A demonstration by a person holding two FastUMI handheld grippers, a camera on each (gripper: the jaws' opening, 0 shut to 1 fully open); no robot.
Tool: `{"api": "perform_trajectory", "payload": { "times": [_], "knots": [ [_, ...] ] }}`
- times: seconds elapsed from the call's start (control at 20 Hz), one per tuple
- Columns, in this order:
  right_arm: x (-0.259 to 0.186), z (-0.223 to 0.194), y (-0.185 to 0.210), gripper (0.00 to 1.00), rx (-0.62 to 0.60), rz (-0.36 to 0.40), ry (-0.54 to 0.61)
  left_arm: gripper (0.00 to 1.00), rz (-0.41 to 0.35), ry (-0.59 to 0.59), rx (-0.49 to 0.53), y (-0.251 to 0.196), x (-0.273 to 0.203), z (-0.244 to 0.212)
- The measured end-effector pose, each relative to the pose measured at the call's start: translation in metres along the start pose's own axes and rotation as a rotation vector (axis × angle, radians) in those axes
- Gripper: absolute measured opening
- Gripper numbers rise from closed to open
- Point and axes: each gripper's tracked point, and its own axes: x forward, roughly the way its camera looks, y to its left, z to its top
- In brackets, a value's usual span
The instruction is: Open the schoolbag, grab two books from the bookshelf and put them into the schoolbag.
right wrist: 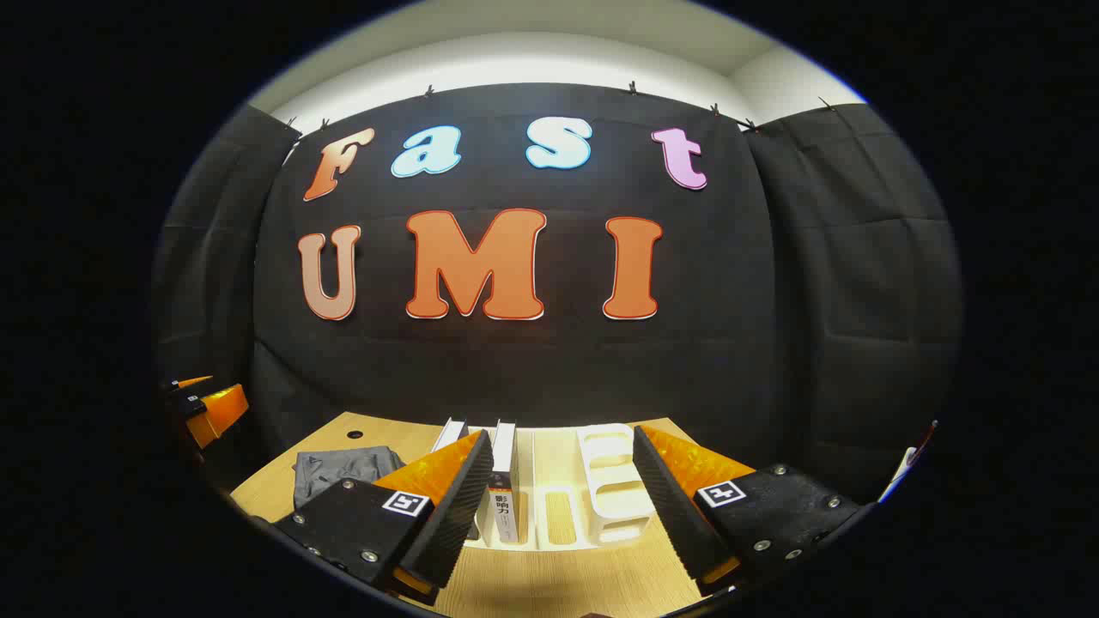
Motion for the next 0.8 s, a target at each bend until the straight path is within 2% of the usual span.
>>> {"api": "perform_trajectory", "payload": {
  "times": [0.8],
  "knots": [
    [-0.0048,0.0029,-0.0020,0.97,0.014,-0.005,-0.002,0.96,-0.020,-0.020,0.023,-0.0082,-0.0062,0.0067]
  ]
}}
